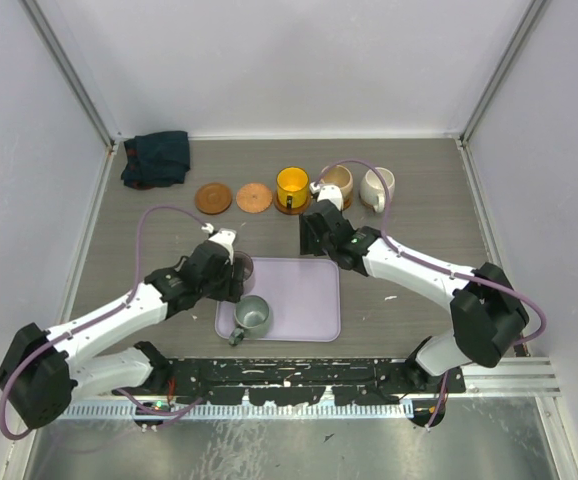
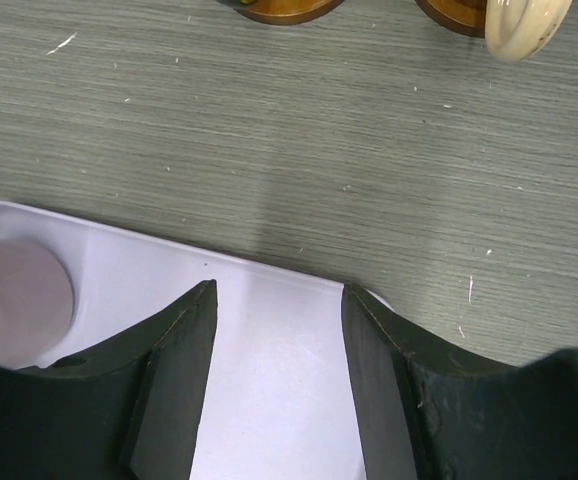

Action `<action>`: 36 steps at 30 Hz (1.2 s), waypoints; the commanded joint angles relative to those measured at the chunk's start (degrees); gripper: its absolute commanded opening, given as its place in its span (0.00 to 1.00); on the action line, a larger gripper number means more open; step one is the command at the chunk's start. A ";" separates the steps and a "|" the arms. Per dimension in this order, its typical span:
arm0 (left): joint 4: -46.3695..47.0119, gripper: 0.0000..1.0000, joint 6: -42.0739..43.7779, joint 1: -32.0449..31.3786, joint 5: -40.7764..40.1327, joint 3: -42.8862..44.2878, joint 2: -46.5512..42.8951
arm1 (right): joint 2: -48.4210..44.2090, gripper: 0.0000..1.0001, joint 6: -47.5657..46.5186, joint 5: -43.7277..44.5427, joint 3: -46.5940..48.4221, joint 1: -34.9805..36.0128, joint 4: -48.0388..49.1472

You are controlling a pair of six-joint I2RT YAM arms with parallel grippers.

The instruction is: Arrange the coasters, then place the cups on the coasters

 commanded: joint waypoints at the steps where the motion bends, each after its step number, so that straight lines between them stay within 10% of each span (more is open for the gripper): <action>1: 3.52 0.58 -0.44 -0.85 -2.68 1.36 1.08 | -1.13 0.58 0.59 0.31 0.24 0.41 3.37; 6: 3.66 0.38 -0.55 -1.71 -3.19 1.66 3.25 | -1.08 0.57 0.57 0.24 -0.26 0.59 3.44; 15: 4.23 0.33 -0.30 -3.10 -3.64 1.84 5.59 | -1.34 0.57 0.39 0.32 -0.76 0.84 3.51; 21: 4.83 0.01 0.14 -3.27 -5.05 1.52 5.50 | -1.05 0.57 0.38 0.41 -0.53 1.08 3.76; 36: 6.55 0.00 6.75 -3.80 -13.38 6.92 -1.59 | 0.58 0.56 -0.18 2.23 -0.02 2.18 3.74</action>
